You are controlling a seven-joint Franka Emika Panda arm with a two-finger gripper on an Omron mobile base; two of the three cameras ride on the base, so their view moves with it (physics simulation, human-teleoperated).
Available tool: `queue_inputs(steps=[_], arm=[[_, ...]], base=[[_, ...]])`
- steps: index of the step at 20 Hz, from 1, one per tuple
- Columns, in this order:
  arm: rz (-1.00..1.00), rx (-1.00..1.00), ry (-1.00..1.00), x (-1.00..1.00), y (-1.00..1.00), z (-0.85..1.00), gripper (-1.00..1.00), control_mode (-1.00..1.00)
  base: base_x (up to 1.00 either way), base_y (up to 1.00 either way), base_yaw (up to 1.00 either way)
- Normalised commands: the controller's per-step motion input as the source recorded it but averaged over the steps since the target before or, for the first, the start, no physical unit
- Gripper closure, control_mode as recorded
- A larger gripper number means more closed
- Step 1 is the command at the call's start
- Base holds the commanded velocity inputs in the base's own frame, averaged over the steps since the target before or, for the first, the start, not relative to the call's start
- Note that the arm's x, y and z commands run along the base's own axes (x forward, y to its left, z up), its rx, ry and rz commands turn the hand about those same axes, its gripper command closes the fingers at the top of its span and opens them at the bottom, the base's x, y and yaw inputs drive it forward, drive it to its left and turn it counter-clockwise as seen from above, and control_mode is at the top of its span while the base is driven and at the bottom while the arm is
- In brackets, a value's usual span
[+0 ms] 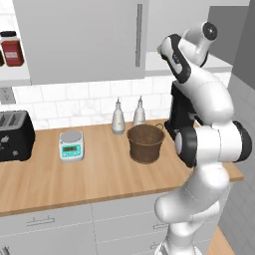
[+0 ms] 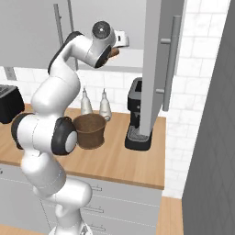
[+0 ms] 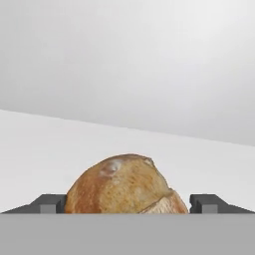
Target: Open the cabinet, pick up the bread from the cabinet and place it in the basket. Then move the basket to the dining counter.
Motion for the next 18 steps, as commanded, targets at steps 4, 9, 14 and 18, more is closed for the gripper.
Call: queue_inputs(steps=[4, 9, 14, 18], arm=[[-0.20, -0.03, -0.02, -1.00, 0.07, 0.41, 1.00, -1.00], [-0.17, 0.00, 0.19, -1.00, 0.20, 0.14, 1.00, -1.00], [-0.16, 0.00, 0.16, -1.00, 0.38, 0.02, 1.00, -1.00], [-0.11, 0.03, 0.13, -1.00, 0.37, 0.00, 1.00, -1.00]], base=[[0.00, 0.00, 0.00], [0.00, 0.00, 0.00], [0.00, 0.00, 0.00], [0.00, 0.00, 0.00]])
